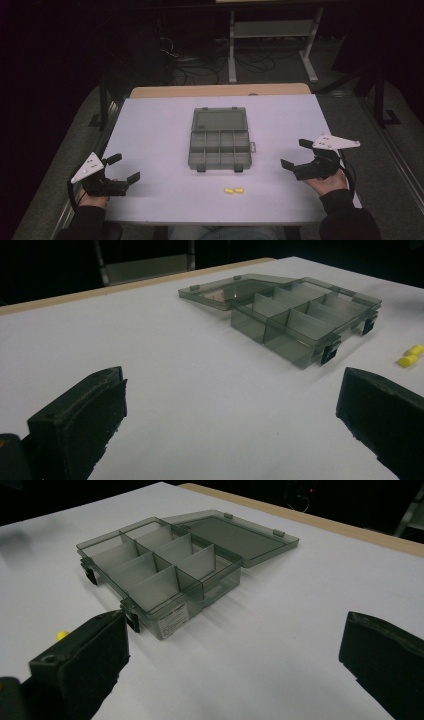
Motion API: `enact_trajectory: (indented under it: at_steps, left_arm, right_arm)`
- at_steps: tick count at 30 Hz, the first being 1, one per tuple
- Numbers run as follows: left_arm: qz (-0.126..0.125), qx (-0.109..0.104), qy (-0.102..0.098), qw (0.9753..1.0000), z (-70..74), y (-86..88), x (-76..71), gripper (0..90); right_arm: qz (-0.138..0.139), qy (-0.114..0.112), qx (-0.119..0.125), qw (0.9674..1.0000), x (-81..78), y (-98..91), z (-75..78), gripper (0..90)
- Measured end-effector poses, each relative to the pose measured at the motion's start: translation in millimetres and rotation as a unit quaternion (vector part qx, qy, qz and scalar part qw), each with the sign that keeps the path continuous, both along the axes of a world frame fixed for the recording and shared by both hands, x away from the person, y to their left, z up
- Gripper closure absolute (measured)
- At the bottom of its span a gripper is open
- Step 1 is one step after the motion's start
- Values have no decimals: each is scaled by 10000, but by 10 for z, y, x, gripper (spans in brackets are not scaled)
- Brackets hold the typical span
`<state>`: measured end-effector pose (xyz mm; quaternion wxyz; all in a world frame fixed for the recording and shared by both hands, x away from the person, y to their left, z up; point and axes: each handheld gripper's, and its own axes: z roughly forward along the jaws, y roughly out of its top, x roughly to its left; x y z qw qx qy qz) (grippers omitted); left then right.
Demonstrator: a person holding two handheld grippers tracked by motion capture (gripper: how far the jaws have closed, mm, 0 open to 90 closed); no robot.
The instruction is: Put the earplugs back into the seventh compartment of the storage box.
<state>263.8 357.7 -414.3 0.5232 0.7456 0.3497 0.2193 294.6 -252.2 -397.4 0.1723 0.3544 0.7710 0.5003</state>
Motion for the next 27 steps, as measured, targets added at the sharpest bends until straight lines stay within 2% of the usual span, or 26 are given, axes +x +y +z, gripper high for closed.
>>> enact_trajectory:
  at_steps: [16,27]
  left_arm:
    - [-22,15,0,10000,-6,-11,-3,0]
    - [-30,36,-28,10000,-5,-16,-11,0]
  right_arm:
    - [67,45,-63,9999,3,21,10,0]
    - [246,97,-246,9993,-16,93,120,0]
